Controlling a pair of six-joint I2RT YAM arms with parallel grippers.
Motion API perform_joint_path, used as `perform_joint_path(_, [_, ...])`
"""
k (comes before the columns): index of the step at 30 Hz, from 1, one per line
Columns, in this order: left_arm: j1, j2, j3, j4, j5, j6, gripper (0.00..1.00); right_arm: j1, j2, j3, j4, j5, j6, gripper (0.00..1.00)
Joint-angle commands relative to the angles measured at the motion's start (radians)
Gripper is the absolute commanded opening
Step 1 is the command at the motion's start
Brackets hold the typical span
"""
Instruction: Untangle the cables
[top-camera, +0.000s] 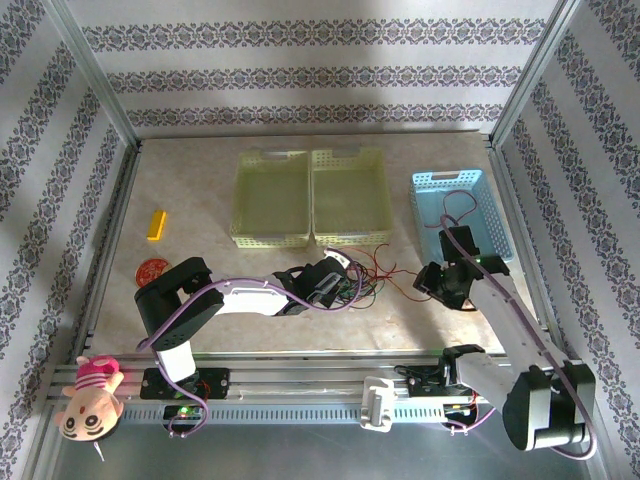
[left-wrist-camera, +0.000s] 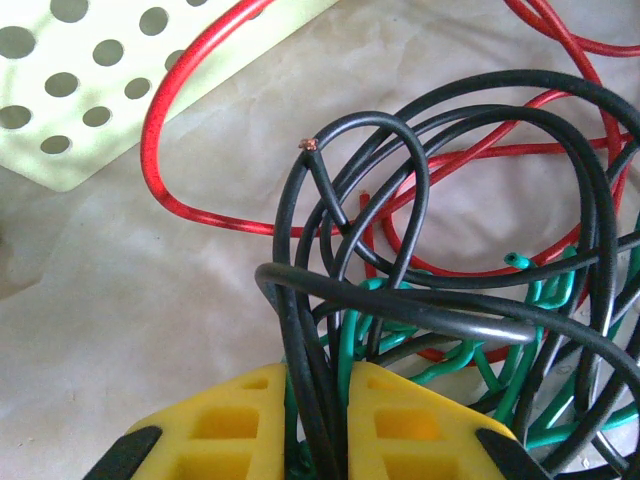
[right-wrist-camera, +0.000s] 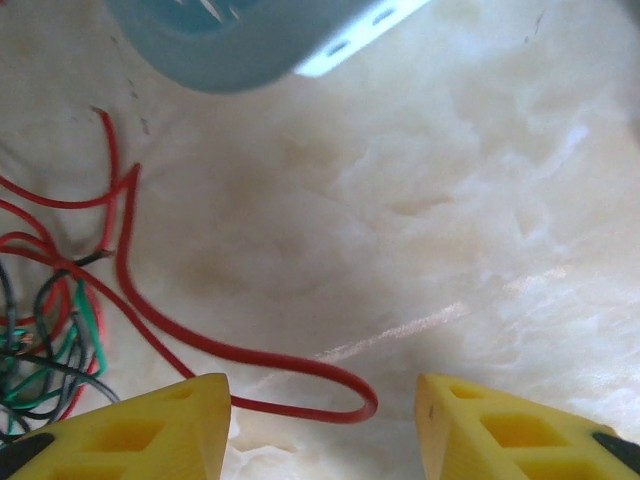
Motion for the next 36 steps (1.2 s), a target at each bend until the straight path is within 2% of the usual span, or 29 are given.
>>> perform_joint_path(1, [-0.001, 0.049, -0.025, -0.111, -0.001, 0.008, 0.09, 0.008, 0.055, -0.026, 0.021, -0.025, 0.011, 0.49])
perform_joint_path(3, [-0.001, 0.046, -0.027, -0.109, -0.002, 0.008, 0.09, 0.006, 0.079, -0.031, 0.035, -0.024, 0.014, 0.41])
perform_joint_path(6, [-0.001, 0.046, -0.028, -0.109, 0.0, 0.007, 0.09, 0.005, 0.079, -0.034, 0.053, -0.018, 0.025, 0.05])
perform_joint_path(7, [-0.001, 0.046, -0.028, -0.109, -0.001, 0.006, 0.09, 0.006, 0.066, -0.031, 0.058, -0.018, 0.027, 0.0])
perform_joint_path(11, [-0.001, 0.05, -0.024, -0.11, 0.001, 0.009, 0.09, 0.01, 0.001, 0.015, 0.082, -0.031, 0.035, 0.0])
perform_joint_path(15, [-0.001, 0.058, -0.015, -0.112, 0.01, 0.016, 0.15, 0.014, -0.061, 0.112, 0.154, -0.057, 0.045, 0.0])
perform_joint_path(20, [-0.001, 0.057, -0.017, -0.114, 0.01, 0.014, 0.18, 0.009, -0.037, 0.362, 0.102, 0.06, -0.078, 0.0])
perform_joint_path(23, [-0.001, 0.056, -0.02, -0.114, 0.011, 0.013, 0.21, -0.038, -0.013, 0.495, 0.113, 0.113, -0.137, 0.0])
perform_joint_path(28, [-0.001, 0.055, -0.02, -0.118, 0.013, 0.013, 0.24, -0.164, 0.046, 0.658, 0.182, 0.124, -0.146, 0.0])
perform_joint_path(32, [-0.001, 0.055, -0.018, -0.125, 0.014, 0.012, 0.25, -0.206, 0.095, 0.722, 0.232, 0.191, -0.168, 0.0])
perform_joint_path(36, [-0.001, 0.05, -0.02, -0.127, 0.01, 0.009, 0.27, -0.255, 0.145, 0.716, 0.275, 0.27, -0.182, 0.0])
